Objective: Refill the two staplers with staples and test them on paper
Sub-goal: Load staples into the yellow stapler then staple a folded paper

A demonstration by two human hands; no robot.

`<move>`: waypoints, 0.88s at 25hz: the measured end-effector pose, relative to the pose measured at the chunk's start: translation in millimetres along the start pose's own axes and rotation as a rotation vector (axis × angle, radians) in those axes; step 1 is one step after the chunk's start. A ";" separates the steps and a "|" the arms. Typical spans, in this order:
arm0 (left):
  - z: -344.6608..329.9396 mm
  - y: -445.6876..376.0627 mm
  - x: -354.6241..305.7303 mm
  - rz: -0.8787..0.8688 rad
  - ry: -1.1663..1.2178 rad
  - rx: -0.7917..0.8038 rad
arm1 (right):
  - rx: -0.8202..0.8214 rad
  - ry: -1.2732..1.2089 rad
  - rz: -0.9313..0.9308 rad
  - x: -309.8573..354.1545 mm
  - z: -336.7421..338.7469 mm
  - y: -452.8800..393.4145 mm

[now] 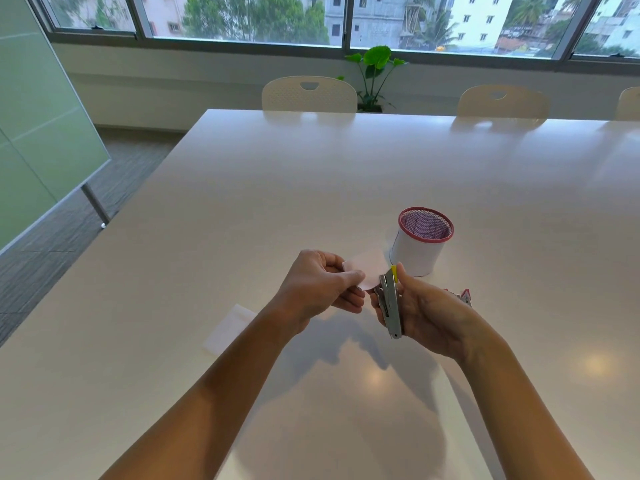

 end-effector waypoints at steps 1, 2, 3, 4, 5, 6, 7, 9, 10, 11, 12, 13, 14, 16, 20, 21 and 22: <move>-0.3 0.1 0.1 -0.001 -0.001 0.007 | 0.002 -0.014 -0.005 -0.3 0.5 -0.7; -0.6 -0.1 0.2 -0.001 -0.002 0.013 | 0.011 -0.021 -0.011 -0.7 0.3 -1.1; -1.0 -0.1 0.3 0.001 -0.002 0.018 | 0.021 -0.017 -0.014 -0.9 0.0 -1.4; -1.4 -0.4 0.7 0.003 -0.002 0.024 | 0.028 -0.010 -0.014 -1.0 -0.9 -1.5; -1.9 -0.6 1.1 0.007 -0.003 0.028 | 0.028 -0.005 -0.013 -1.1 -1.3 -2.0; -2.2 -0.7 1.5 0.010 -0.005 0.030 | 0.028 -0.005 -0.014 -1.0 -2.0 -2.6; -2.4 -0.7 1.7 0.012 -0.006 0.031 | 0.030 -0.003 -0.016 -1.1 -2.4 -3.2; -2.3 -0.4 2.1 0.014 -0.004 0.036 | 0.032 0.009 -0.019 -0.8 -3.6 -3.0; -2.0 0.0 2.1 0.015 -0.002 0.037 | 0.033 0.013 -0.022 -0.3 -4.6 -2.3; -1.6 0.6 2.2 0.016 0.000 0.037 | 0.033 0.017 -0.026 -0.5 -4.7 -2.1; -1.3 0.6 2.3 0.016 0.001 0.037 | 0.035 0.021 -0.032 -0.6 -5.5 -1.6; -1.0 0.9 2.4 0.015 0.000 0.037 | 0.033 0.027 -0.038 -1.2 -5.7 -1.6; -1.0 1.0 2.3 0.014 -0.002 0.038 | 0.032 0.033 -0.046 -1.9 -6.1 -2.1; -1.2 1.2 2.5 0.014 -0.006 0.042 | 0.016 0.054 -0.054 -3.5 -5.8 -4.7; -0.2 2.9 5.3 0.019 0.018 0.041 | -0.030 0.120 -0.040 -6.9 -7.7 -7.5; 0.1 3.0 6.4 0.021 0.033 0.032 | -0.034 0.128 -0.020 -7.5 -8.3 -7.4; -0.3 2.6 7.8 0.025 0.047 0.014 | -0.036 0.125 0.004 -7.7 -9.4 -7.0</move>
Point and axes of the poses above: each hand's wrist, its own y-axis away from the middle knuckle, its own z-axis out of the back of the hand, x = y × z, the point moved 2 cm from there along -y, towards the middle knuckle, and after that the axes turned 10 degrees about y, right-handed, at the moved point
